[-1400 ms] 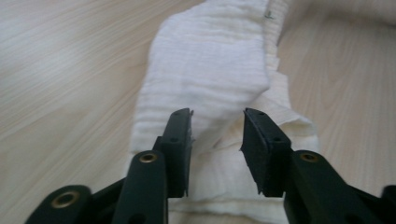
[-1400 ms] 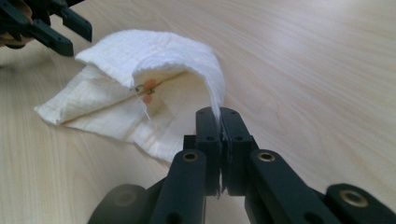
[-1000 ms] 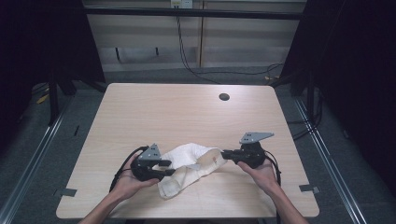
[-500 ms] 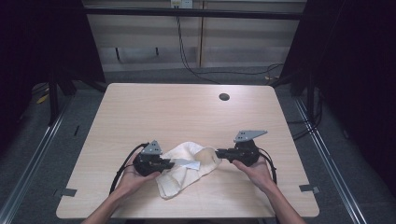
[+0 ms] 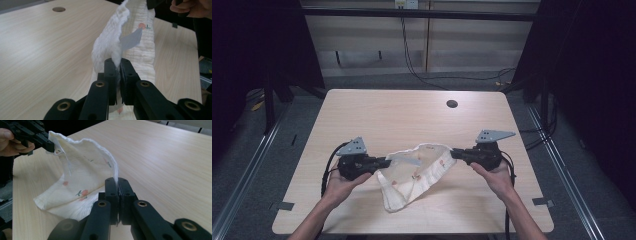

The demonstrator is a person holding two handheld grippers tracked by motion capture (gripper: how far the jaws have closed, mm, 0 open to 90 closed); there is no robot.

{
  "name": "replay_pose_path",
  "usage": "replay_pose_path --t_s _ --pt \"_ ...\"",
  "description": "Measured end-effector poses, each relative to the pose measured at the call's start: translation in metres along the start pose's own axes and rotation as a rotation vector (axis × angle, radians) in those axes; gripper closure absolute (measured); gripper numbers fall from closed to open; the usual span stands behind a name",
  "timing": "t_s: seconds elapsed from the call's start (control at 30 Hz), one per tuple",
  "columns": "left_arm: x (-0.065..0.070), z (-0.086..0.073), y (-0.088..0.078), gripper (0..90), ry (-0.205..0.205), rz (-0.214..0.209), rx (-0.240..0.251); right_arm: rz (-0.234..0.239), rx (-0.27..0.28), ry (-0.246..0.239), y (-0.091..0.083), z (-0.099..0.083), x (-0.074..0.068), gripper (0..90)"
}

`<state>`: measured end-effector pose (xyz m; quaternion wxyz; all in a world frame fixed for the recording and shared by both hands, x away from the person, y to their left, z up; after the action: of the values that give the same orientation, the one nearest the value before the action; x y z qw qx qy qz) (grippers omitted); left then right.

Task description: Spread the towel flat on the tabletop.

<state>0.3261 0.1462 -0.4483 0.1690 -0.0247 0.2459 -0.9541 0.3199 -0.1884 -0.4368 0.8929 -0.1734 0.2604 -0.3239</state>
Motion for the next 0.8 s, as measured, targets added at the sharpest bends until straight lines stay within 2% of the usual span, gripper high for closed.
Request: replay_pose_path --t_s 0.03,0.1,0.17,0.23,0.27,0.33,0.4,0.47,0.6,0.67,0.8 --pt "0.0 0.003 -0.002 85.2 -0.003 0.001 0.014 0.0 0.0 0.0 0.0 0.0 0.0 87.8" --pt "0.0 0.009 -0.005 84.0 0.019 0.022 0.015 0.009 0.009 -0.003 -0.007 0.008 -0.001 87.8" --pt "-0.001 0.02 -0.009 84.1 0.015 0.014 0.056 0.014 0.031 -0.008 -0.013 0.015 -0.002 87.8" --pt "-0.001 0.031 -0.012 84.5 0.028 0.02 0.082 0.013 0.063 -0.013 -0.022 0.027 -0.005 87.8" --pt "-0.001 0.031 -0.012 84.6 0.028 0.02 0.082 0.012 0.072 -0.018 -0.025 0.031 -0.006 87.8" --pt "0.0 0.041 -0.014 84.6 0.053 0.019 0.093 0.012 0.092 -0.023 -0.032 0.038 -0.008 87.8" --pt "0.0 0.045 -0.015 84.6 0.055 0.021 0.1 0.006 0.106 -0.034 -0.039 0.045 -0.01 87.7" --pt "-0.002 0.054 -0.022 84.8 0.063 0.027 0.122 0.006 0.129 -0.045 -0.046 0.052 -0.011 87.6" --pt "-0.003 0.063 -0.028 85.1 0.072 0.029 0.137 0.008 0.161 -0.055 -0.059 0.065 -0.013 87.6" --pt "-0.005 0.068 -0.032 85.3 0.078 0.044 0.14 0.01 0.172 -0.062 -0.064 0.071 -0.014 87.7" --pt "-0.008 0.075 -0.043 85.2 0.079 0.05 0.171 0.006 0.182 -0.08 -0.07 0.079 -0.017 87.7"
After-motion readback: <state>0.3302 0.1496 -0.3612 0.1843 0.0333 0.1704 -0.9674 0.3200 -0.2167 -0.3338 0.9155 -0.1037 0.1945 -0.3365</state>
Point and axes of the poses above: each handheld gripper's, and its own axes: y roughly forward along the jaws, z roughly out of its top, x roughly to its right, the point moved 4 cm from there along y, roughly forward along the jaws, and after that the axes turned 12 degrees about y, right-handed, at the moved point
